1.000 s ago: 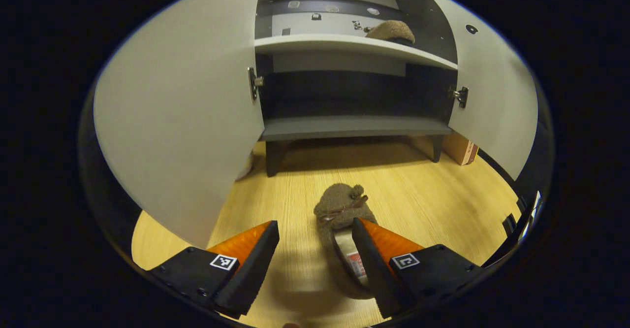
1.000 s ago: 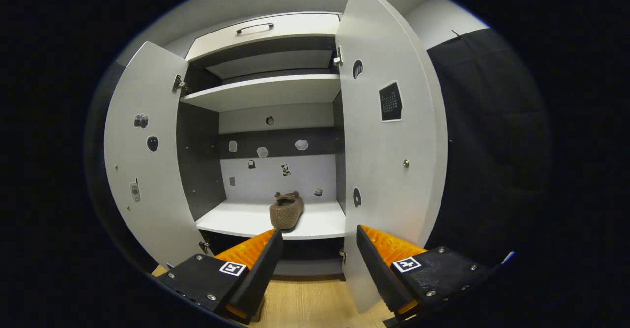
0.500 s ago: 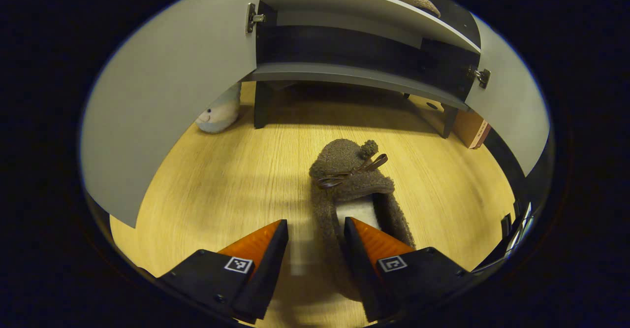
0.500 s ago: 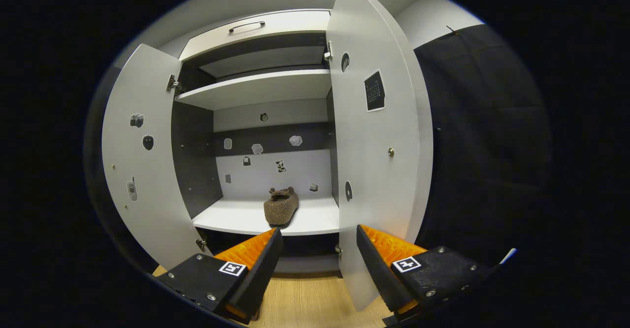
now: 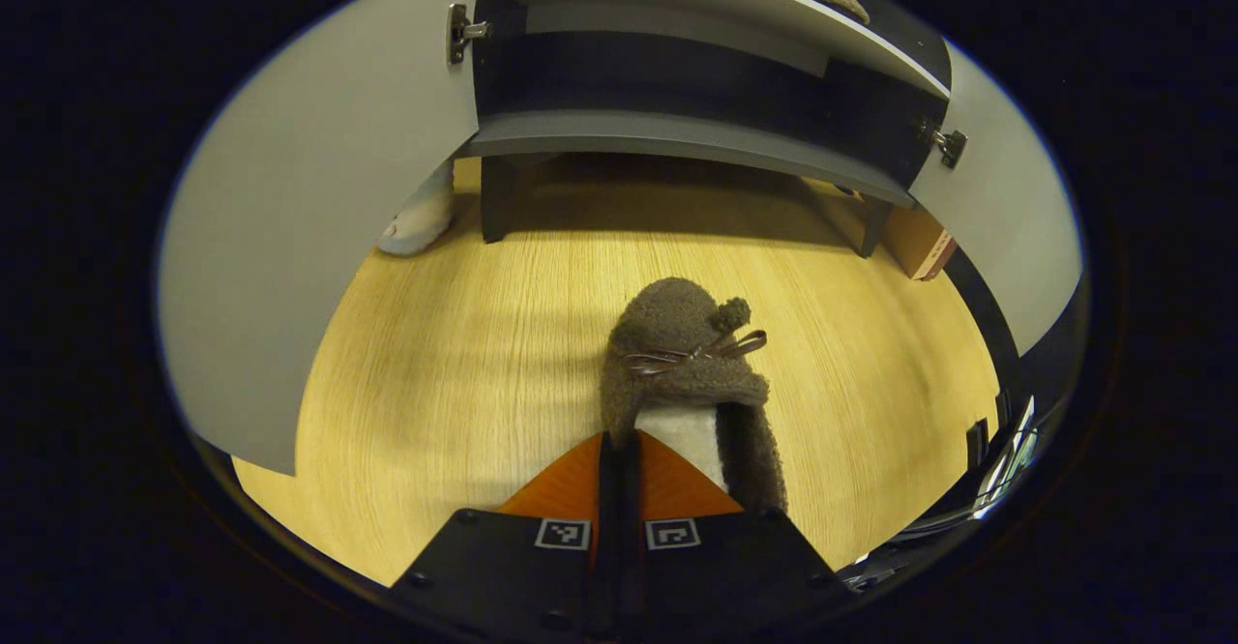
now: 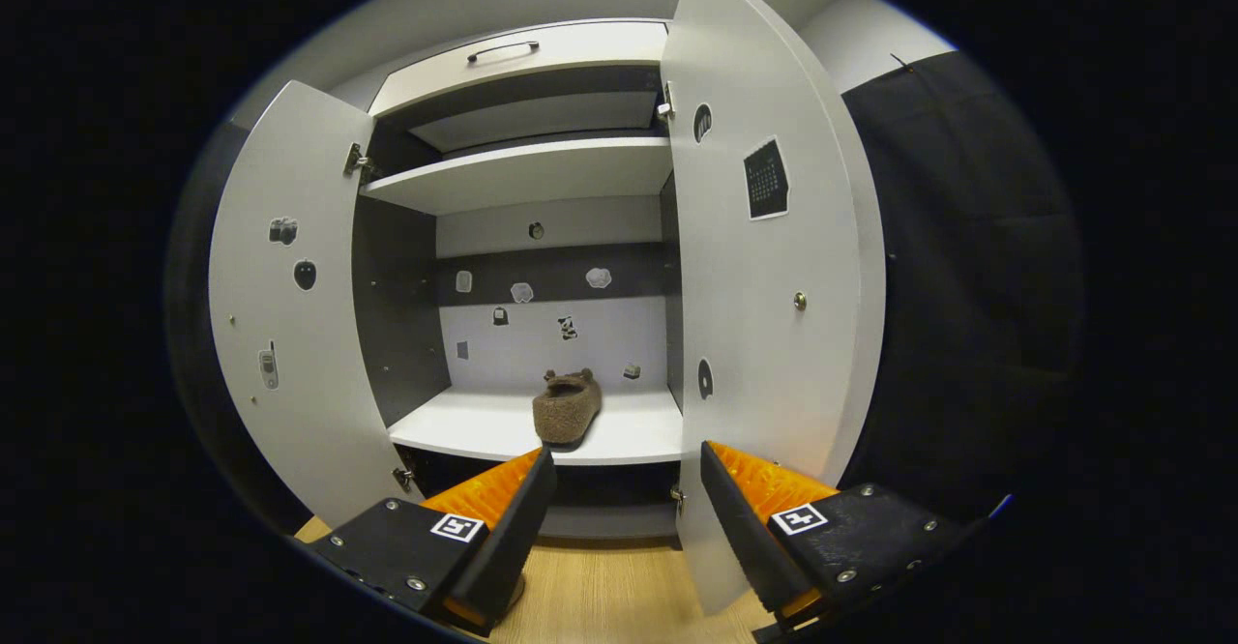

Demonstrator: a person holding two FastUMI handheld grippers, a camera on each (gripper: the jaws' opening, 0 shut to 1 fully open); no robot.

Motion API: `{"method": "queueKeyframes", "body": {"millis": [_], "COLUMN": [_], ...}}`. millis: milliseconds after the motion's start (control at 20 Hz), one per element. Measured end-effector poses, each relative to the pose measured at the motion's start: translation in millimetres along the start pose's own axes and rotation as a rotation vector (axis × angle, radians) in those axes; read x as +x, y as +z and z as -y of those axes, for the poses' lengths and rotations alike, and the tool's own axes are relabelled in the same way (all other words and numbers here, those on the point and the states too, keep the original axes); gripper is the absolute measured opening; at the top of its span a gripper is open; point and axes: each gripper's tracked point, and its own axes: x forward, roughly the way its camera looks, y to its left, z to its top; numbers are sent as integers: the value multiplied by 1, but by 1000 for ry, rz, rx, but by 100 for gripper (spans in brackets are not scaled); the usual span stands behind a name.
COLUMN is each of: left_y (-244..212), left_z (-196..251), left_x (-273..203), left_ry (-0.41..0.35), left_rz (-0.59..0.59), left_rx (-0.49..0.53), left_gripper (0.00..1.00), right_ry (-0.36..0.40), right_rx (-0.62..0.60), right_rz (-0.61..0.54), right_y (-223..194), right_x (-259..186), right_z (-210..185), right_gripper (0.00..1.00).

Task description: Grab one shoe with the right hand and put it into the shoe cabinet, grab the other shoe with the left hand and put it into the shoe cabinet; then close the right door with the right hand and the left door with the left hand.

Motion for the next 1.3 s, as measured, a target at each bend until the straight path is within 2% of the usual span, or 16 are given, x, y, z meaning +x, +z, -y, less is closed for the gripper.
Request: {"method": "queueKeyframes", "body": {"millis": [250, 450, 700, 1000, 1300], "left_y": [45, 109, 199, 295, 372], "left_z": [18, 27, 43, 47, 46], "left_x": [-67, -131, -199, -223, -217], "left_ry": [-56, -69, -103, -61, -14], "left_rz": [69, 218, 413, 544, 633], "left_rx": [7, 57, 25, 52, 56], "left_gripper": [7, 7, 7, 6, 6], "right_ry": [29, 31, 27, 4, -14], "right_rx": [4, -1, 1, 12, 28], "right_rz": [-7, -4, 23, 82, 122], "right_y": [-8, -12, -3, 22, 41], "right_x": [1, -1, -13, -33, -48], "right_z": [-5, -2, 5, 20, 34], "right_gripper": [92, 93, 92, 92, 90]}}
